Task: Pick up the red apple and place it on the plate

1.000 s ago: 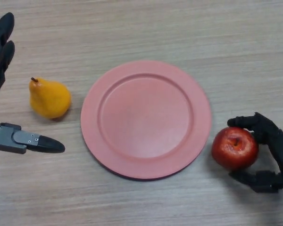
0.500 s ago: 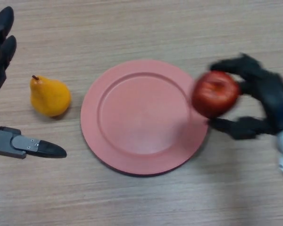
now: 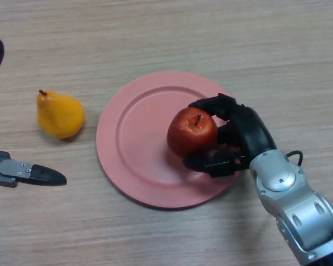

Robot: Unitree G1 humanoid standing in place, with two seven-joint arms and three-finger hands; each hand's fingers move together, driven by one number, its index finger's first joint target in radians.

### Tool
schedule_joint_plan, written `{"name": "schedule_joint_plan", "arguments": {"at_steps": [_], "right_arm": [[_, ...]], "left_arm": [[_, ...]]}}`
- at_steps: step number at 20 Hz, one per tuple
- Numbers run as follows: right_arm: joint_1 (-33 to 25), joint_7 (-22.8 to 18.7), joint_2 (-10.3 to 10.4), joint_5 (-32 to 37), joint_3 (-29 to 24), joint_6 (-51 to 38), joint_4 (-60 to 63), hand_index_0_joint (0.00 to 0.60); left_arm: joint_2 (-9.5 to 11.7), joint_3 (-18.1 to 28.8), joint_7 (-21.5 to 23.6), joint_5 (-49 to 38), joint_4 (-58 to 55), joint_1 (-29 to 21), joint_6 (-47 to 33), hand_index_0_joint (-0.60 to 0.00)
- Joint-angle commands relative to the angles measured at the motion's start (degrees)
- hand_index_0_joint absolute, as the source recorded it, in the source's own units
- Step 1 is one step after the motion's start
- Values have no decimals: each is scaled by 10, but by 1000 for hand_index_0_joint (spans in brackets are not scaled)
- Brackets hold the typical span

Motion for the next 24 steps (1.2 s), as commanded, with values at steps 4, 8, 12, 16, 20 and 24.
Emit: {"name": "schedule_joint_plan", "arguments": {"at_steps": [4,8,12,16,20,24], "right_arm": [[-70,-9,-1,82,-35,17,-68,0],[-55,40,-1,93,-152,55,-156,0],[41,70,-36,138,-242,86,-325,0],[113,77,-43,138,-252,-10,-422,0],[134,53,-47,140,-258,6,-486,0],[149,75,-51,127,-260,24,-519,0]], "left_arm": [[42,6,28,-7,-67,-39,17,0],[23,-5,33,13,-45,-38,-11,0],[20,19,28,-42,-21,-26,-31,0],[10,13,24,-63,-17,-6,-32,0],[-4,8,58,-65,-55,11,-33,0],[-4,17,61,-98,-66,8,-10,0]]}}
